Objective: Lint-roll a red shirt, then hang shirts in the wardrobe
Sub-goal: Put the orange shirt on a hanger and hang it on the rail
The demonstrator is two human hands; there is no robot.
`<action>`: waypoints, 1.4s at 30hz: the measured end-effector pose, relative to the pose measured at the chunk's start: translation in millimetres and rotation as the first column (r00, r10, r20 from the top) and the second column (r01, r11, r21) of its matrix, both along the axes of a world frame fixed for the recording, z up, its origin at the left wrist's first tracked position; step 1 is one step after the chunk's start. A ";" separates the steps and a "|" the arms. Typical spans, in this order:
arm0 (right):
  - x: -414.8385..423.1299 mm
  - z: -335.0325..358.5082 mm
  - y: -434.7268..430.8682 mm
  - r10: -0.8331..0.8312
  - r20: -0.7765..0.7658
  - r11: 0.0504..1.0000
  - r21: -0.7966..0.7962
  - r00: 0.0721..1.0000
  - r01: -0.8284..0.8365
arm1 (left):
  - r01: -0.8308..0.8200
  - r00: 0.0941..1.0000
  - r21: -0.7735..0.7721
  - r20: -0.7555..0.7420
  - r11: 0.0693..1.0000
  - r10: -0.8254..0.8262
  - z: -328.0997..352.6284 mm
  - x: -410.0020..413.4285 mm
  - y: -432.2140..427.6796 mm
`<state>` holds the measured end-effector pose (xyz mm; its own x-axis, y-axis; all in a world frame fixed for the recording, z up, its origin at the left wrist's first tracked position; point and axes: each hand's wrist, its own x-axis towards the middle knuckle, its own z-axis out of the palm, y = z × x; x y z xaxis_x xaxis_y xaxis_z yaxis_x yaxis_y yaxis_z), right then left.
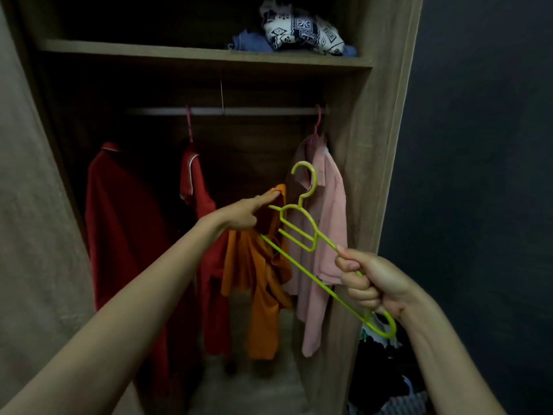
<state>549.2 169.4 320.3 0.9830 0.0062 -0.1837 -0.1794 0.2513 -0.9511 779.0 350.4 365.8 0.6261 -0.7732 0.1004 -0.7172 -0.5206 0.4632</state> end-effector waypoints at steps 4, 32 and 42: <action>20.5 -9.1 0.9 -0.039 0.022 0.997 0.060 0.999 0.038 | 0.150 0.983 -0.002 0.112 0.989 -0.149 7.0 -39.9 -14.2; 76.3 -41.8 3.6 0.047 0.477 -0.073 -0.875 0.878 0.479 | 0.179 0.767 -0.504 0.609 0.845 0.201 65.9 -45.1 32.2; 55.7 -5.1 -43.3 0.219 0.867 -0.152 -0.422 0.447 0.894 | -0.016 0.727 -0.354 0.638 0.935 0.254 27.2 -4.3 108.9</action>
